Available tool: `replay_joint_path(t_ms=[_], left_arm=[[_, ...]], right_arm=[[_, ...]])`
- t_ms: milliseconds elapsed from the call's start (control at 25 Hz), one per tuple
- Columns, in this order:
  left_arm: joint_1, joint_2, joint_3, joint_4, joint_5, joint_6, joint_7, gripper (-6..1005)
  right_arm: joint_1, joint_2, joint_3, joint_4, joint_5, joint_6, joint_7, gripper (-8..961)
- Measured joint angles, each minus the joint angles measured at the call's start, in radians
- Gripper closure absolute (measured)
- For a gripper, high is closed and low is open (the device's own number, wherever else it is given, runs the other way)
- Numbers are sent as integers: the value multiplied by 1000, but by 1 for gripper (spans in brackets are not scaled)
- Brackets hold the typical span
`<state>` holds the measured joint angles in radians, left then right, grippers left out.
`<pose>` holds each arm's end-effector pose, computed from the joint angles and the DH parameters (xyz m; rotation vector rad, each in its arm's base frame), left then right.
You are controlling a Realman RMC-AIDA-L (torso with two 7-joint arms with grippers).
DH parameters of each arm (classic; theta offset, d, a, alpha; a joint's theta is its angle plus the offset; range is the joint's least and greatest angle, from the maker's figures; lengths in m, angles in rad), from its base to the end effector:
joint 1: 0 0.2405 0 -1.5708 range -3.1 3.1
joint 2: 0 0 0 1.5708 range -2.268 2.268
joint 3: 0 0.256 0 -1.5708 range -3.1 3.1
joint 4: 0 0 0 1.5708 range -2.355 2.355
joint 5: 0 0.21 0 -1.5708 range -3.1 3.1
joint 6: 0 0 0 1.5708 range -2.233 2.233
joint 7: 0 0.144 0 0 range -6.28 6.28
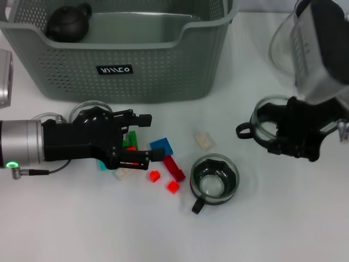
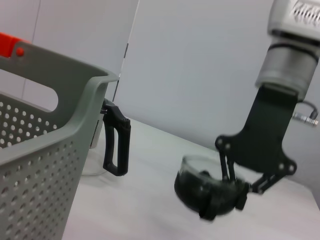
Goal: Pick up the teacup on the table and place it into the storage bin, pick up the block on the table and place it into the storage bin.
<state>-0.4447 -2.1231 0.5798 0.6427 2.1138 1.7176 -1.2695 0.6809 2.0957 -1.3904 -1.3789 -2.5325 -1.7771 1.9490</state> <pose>-0.2801 0.2794 -0.0145 -2.8014 -0.6374 -0.7868 0.1464 0.3336 -0.0065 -3.0446 0.0134 -0.6711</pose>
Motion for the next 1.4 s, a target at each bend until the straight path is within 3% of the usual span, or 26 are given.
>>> replay_joint_path(t_ms=[200,320,560,760,1000,1400], left_arm=[[0,0,-1,3,0,1,1,79],[1,6,-2,4,0,1,1,79],[11,11,-2,4,0,2,1,79],[19,16,-1,5,0,3,1,79],[22,22,-2,7,0,11,1,79],[11,26,-2,9,0,25,1,79]], right_arm=[[30,3,64,-128,85,-134,48,900],[86,3,136,-176,180,-194,98,900],[216,5,240,-170,264,-165,172,899],[327,5,252,-123,272,-43,242,894],[449,2,255,36,233,177,294,879],[602,-4,248,575,78,722,272,854]])
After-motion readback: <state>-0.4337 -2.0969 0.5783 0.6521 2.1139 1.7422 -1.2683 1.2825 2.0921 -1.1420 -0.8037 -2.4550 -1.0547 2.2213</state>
